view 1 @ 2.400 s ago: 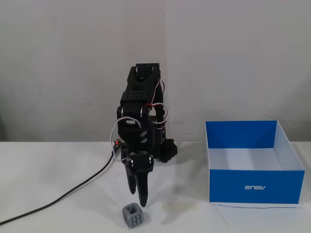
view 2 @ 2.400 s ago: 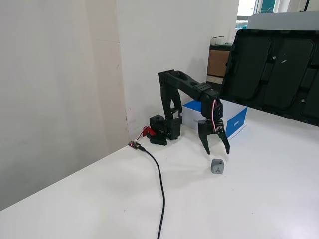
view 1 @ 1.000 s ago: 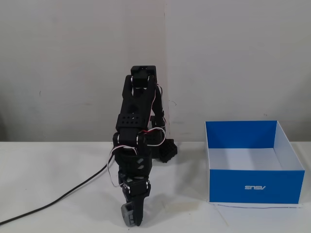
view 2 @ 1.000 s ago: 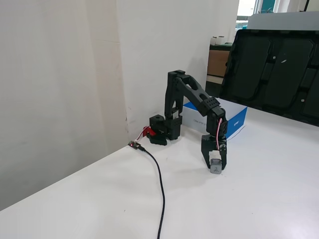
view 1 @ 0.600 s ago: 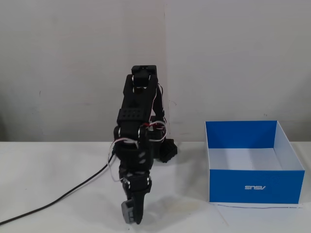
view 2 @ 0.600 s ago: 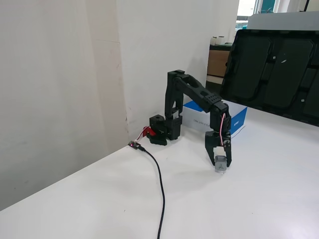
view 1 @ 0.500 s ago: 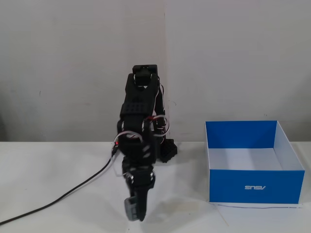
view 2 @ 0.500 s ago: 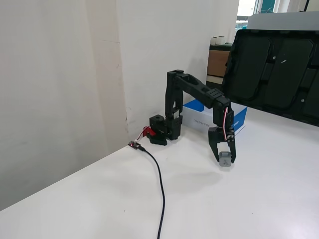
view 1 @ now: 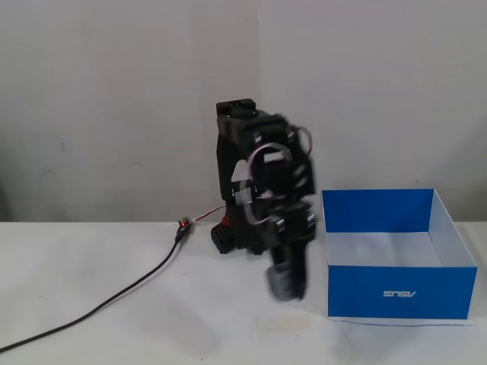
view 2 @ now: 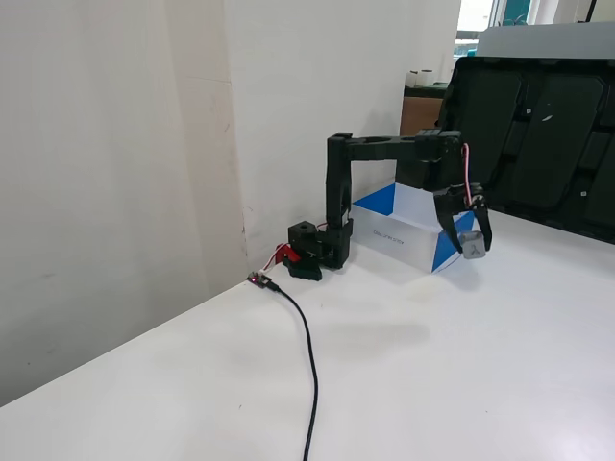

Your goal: Pick the gray block and keep it in the box.

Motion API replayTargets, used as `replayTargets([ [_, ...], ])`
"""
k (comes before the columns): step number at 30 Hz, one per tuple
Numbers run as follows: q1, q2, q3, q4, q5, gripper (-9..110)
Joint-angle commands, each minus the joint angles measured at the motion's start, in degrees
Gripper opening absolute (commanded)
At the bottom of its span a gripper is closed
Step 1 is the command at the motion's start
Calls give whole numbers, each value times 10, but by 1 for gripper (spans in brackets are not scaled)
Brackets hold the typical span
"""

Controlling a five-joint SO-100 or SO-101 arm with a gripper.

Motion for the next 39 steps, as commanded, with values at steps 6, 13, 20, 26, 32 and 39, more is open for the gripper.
replayTargets([
  [6, -221, 113, -91, 62, 95, 9],
  [13, -389, 147, -35, 63, 121, 9],
  [20, -474, 144, 45, 18, 139, 11],
  [26, -497, 123, 80, -1, 147, 24],
  [32, -504, 105, 81, -9, 144, 23],
  [39, -454, 119, 58, 47, 118, 7],
])
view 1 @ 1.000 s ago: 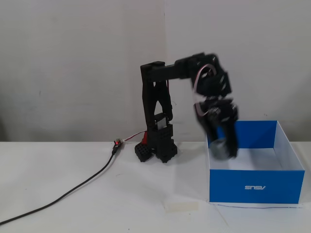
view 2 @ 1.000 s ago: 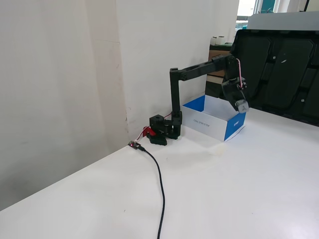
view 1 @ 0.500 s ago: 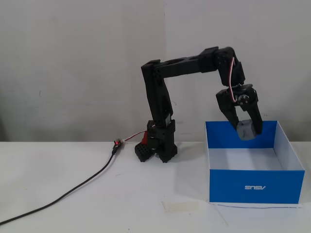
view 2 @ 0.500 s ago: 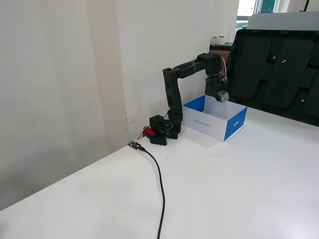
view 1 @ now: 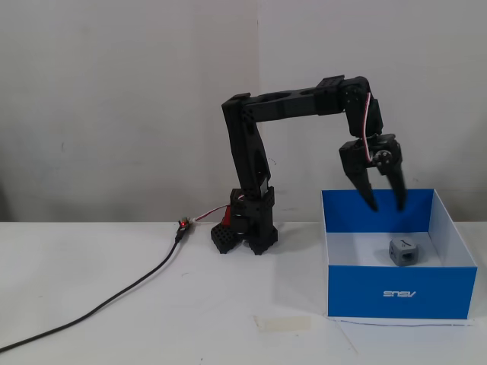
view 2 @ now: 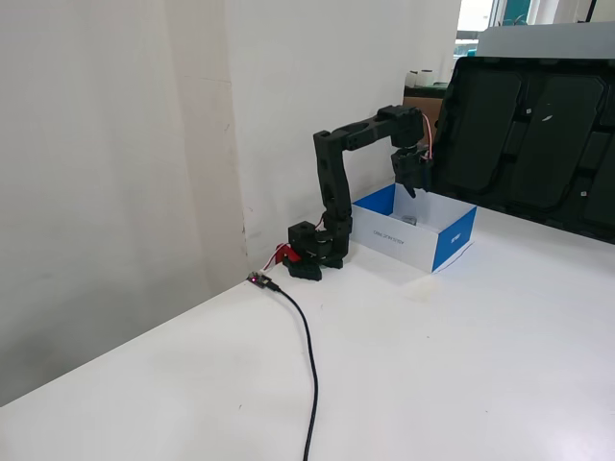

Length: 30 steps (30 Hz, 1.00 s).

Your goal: Pick the gray block and keep it in the box.

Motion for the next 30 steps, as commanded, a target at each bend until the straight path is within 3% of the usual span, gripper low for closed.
replayTargets([
  [1, 56, 29, -31, 24, -22, 6],
  [11, 324, 80, 11, 17, -69, 0],
  [22, 630, 111, 163, -118, -73, 0],
  [30, 731, 258, 363, -265, -73, 0],
])
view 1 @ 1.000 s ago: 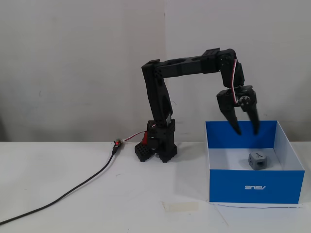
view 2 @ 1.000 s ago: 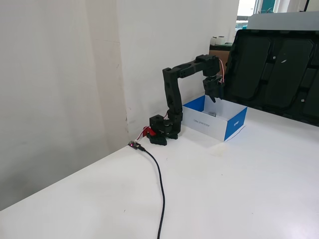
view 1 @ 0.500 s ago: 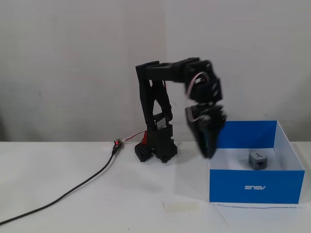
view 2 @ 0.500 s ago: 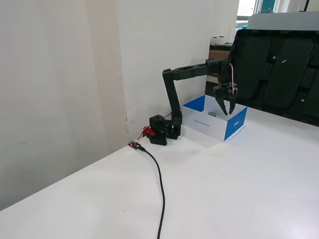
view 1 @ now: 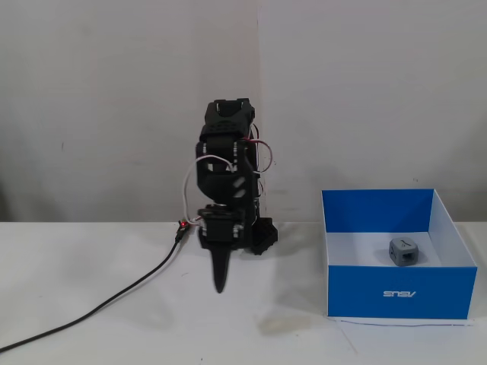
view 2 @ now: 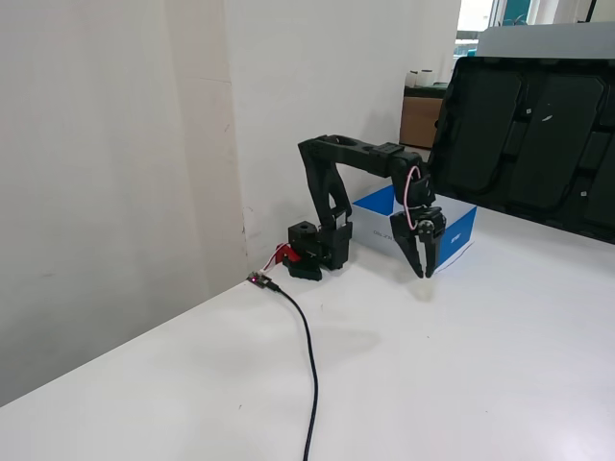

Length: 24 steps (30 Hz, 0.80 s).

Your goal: Pick the gray block and keep it in the box.

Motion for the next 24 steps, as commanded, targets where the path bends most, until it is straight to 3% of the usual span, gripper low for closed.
replayTargets([
  [1, 29, 123, 83, -59, -7, 0],
  [14, 18, 403, 357, -171, -8, 0],
  [24, -1, 650, 511, -149, -9, 0],
])
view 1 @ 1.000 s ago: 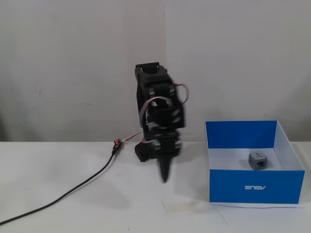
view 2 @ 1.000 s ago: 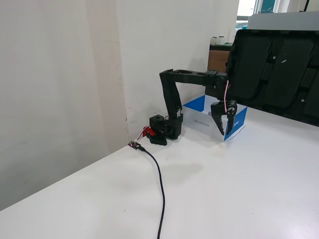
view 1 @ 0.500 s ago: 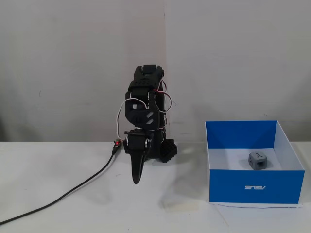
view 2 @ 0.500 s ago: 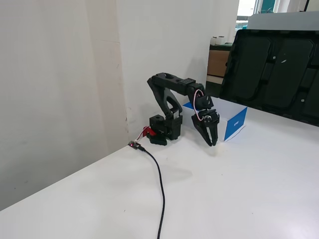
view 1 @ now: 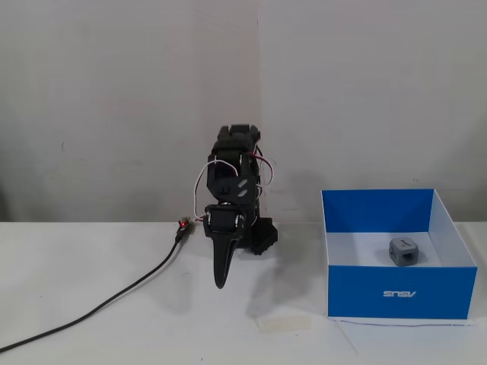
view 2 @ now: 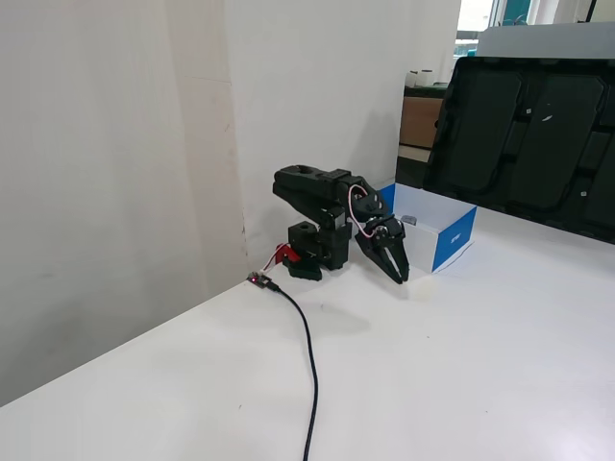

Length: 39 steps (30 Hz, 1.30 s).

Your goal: Pick the gray block and keep it in the box.

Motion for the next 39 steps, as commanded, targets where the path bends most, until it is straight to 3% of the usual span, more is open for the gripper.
replayTargets([
  [1, -14, 106, 34, 20, -9, 0],
  [11, -22, 318, 118, 138, -11, 0],
  [39, 12, 317, 117, 171, -5, 0],
])
